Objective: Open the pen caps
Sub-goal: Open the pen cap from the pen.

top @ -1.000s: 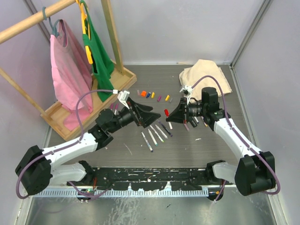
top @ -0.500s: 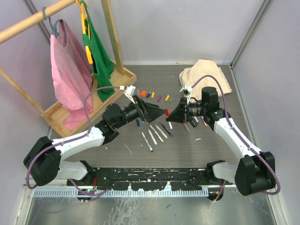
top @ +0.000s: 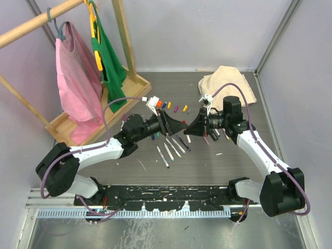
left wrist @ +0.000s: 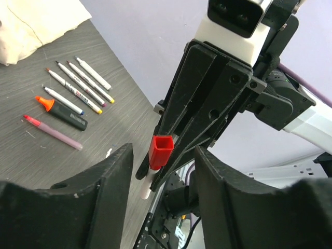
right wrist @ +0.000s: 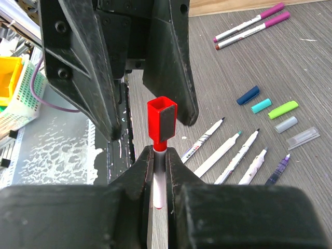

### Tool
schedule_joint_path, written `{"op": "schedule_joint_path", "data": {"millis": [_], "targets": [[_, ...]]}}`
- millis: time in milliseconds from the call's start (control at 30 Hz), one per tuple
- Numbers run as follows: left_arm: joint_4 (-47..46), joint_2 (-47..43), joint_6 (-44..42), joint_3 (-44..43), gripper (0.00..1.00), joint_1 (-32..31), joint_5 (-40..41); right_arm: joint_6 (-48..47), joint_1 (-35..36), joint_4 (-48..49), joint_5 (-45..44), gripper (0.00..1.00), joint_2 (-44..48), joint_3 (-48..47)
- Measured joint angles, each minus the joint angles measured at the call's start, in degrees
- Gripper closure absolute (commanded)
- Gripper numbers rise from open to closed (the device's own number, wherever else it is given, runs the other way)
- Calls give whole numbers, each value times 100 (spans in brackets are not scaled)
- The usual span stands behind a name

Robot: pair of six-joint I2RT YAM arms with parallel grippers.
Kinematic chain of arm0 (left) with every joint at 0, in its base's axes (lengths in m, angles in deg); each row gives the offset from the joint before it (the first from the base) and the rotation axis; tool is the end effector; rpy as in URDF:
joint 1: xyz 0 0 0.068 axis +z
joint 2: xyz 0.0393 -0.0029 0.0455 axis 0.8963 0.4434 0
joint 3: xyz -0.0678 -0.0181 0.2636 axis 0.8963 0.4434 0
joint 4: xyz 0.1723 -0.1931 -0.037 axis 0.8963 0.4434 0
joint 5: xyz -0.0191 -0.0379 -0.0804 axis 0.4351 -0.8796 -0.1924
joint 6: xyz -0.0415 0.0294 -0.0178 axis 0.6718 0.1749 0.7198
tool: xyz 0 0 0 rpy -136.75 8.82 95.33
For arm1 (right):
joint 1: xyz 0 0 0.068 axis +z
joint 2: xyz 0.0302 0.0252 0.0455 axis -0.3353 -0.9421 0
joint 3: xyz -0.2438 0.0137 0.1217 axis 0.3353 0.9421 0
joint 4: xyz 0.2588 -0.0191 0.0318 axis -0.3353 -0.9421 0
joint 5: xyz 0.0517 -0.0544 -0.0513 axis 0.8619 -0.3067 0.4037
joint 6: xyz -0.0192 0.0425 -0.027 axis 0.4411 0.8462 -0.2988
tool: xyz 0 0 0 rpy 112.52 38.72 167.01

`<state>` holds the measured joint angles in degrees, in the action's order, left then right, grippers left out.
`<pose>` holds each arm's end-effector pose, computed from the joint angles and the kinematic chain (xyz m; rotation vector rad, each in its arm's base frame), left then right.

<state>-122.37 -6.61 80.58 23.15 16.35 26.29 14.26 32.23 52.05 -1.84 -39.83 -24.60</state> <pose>0.2042 -0.2364 0.2762 0.2025 1.7057 -1.5622 0.2302 0.0856 0.2795 -0.9573 1.7210 1.3541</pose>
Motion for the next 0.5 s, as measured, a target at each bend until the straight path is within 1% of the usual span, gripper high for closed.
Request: {"op": "schedule_joint_path", "data": {"millis": [333, 433, 500], "targets": [[52, 236, 4, -168, 69, -57, 44, -2, 0, -24, -2, 99, 0, 0], [107, 236, -15, -221, 80, -61, 79, -15, 0, -28, -2, 99, 0, 0], [122, 236, -33, -245, 91, -61, 92, -17, 0, -33, 0, 99, 0, 0]]}}
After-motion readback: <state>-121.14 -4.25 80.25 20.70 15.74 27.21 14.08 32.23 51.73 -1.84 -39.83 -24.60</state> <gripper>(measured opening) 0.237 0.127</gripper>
